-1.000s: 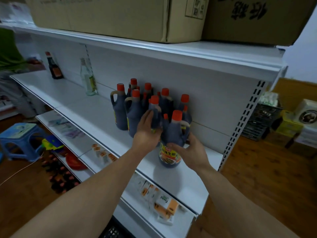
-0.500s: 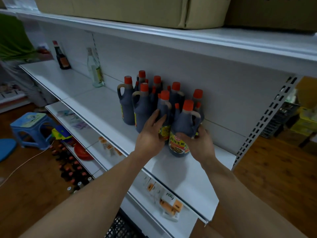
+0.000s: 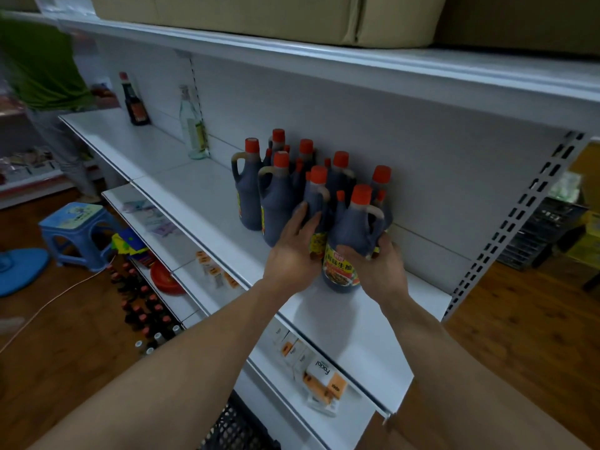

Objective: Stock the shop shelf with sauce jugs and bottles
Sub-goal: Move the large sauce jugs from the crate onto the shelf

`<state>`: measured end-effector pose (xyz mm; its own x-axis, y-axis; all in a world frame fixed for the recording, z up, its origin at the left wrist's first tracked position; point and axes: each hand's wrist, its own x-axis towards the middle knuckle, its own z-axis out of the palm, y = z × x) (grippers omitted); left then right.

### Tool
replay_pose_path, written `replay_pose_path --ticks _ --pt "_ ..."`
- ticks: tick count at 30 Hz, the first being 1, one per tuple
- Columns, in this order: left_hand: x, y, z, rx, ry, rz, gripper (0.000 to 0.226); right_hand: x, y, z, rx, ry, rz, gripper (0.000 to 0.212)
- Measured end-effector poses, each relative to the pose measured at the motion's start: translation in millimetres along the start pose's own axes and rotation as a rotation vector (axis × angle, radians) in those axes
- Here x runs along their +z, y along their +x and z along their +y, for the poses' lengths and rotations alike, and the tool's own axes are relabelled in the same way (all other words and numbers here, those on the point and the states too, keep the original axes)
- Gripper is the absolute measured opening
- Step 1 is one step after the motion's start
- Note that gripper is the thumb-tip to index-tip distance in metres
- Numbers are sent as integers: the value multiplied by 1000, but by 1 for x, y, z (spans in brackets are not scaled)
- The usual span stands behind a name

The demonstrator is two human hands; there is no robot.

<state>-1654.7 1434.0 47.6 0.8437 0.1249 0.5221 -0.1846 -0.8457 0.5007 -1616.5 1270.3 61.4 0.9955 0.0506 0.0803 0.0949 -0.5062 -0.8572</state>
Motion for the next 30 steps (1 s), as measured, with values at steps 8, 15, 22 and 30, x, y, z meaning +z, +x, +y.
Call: replay_pose_path --ticks 8,15,22,30 --pt "-14 0 0 -27 -46 -53 61 -9 -1 -10 17 -180 -52 77" --pt "-58 -32 -35 -219 -155 -81 51 -13 -25 -23 126 -478 -364 51" --pt "-136 -101 -141 -433 -178 -166 49 129 -77 -89 -50 -529 -412 47" --pt "-247 -244 -316 -938 -124 -487 50 360 -161 -157 -2 -434 -682 51"
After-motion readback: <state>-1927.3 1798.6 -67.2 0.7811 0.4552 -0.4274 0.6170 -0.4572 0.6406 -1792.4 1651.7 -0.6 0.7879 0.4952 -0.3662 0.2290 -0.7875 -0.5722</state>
